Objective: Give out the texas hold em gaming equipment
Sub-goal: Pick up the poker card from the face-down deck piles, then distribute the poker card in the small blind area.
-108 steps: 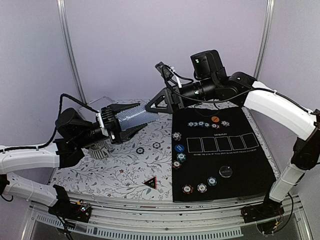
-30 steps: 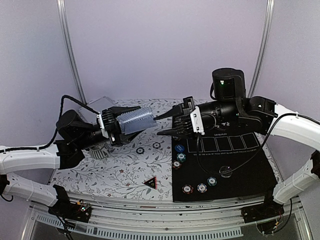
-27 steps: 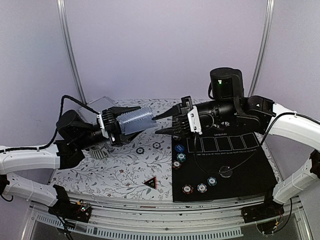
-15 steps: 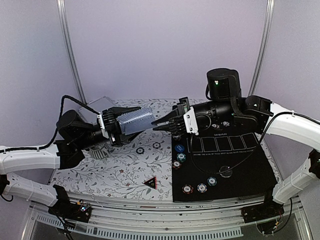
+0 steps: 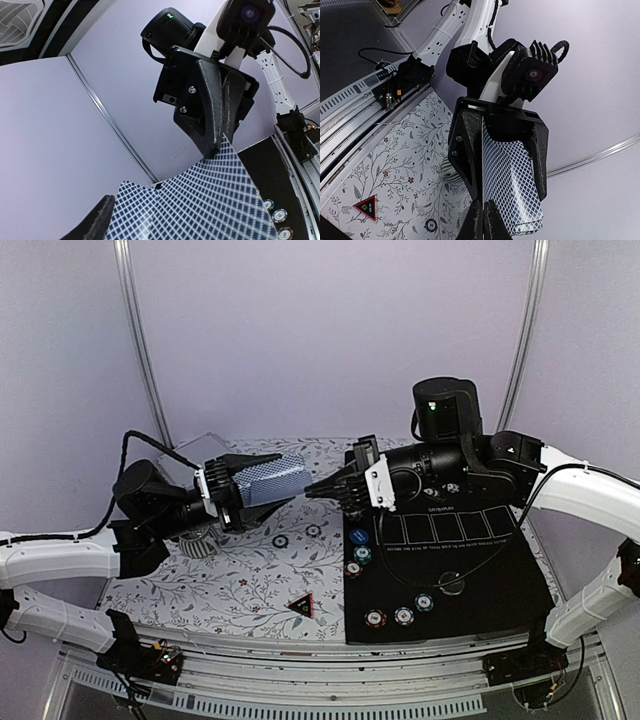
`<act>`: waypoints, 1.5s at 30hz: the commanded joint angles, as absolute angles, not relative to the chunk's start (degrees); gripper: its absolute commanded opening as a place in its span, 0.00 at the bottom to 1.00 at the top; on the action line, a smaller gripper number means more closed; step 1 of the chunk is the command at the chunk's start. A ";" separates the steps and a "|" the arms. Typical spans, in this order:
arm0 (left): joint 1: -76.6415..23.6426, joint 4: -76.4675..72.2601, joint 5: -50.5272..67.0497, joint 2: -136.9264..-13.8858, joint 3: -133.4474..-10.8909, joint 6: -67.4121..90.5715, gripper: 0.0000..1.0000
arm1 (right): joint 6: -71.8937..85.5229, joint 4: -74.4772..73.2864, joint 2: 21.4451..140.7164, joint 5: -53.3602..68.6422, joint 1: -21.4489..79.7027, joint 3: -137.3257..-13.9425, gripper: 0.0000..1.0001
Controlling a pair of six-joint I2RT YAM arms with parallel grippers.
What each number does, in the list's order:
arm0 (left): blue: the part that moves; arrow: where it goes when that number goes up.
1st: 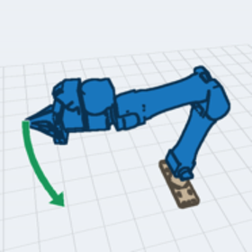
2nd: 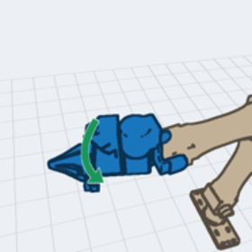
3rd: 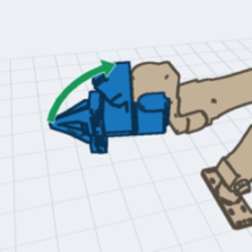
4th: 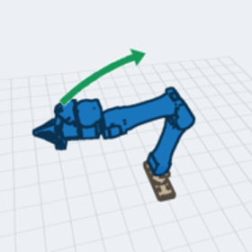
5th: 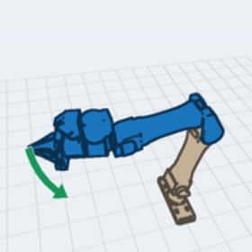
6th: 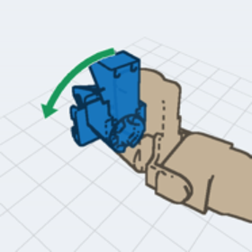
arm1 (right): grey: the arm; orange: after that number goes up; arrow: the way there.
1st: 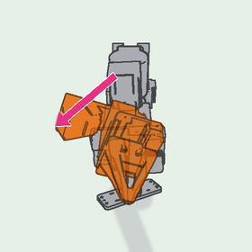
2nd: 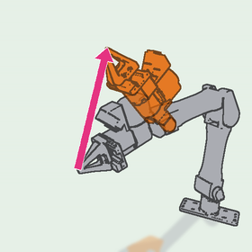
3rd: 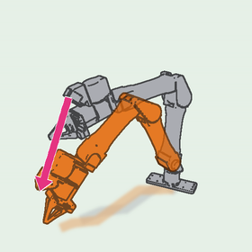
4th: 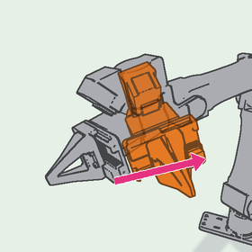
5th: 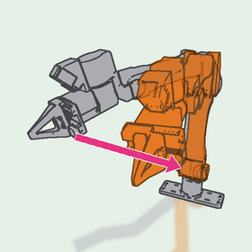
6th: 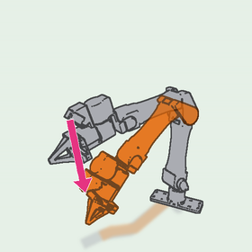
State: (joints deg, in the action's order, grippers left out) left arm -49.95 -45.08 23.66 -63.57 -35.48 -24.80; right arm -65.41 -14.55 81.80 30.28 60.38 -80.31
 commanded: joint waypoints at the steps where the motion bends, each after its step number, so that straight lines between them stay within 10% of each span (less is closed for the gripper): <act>1: -49.70 -45.44 24.09 -63.10 -34.94 -24.79 0.55 | -63.37 -13.18 80.83 29.19 60.73 -82.31 0.01; 22: -49.66 -45.85 24.10 -62.97 -34.55 -24.10 0.55 | -49.72 0.99 74.02 29.54 60.44 -81.72 0.01; 45: -49.52 -47.56 22.07 -62.25 -33.67 -23.20 0.55 | -26.93 1.86 67.56 -8.36 47.72 -70.79 0.01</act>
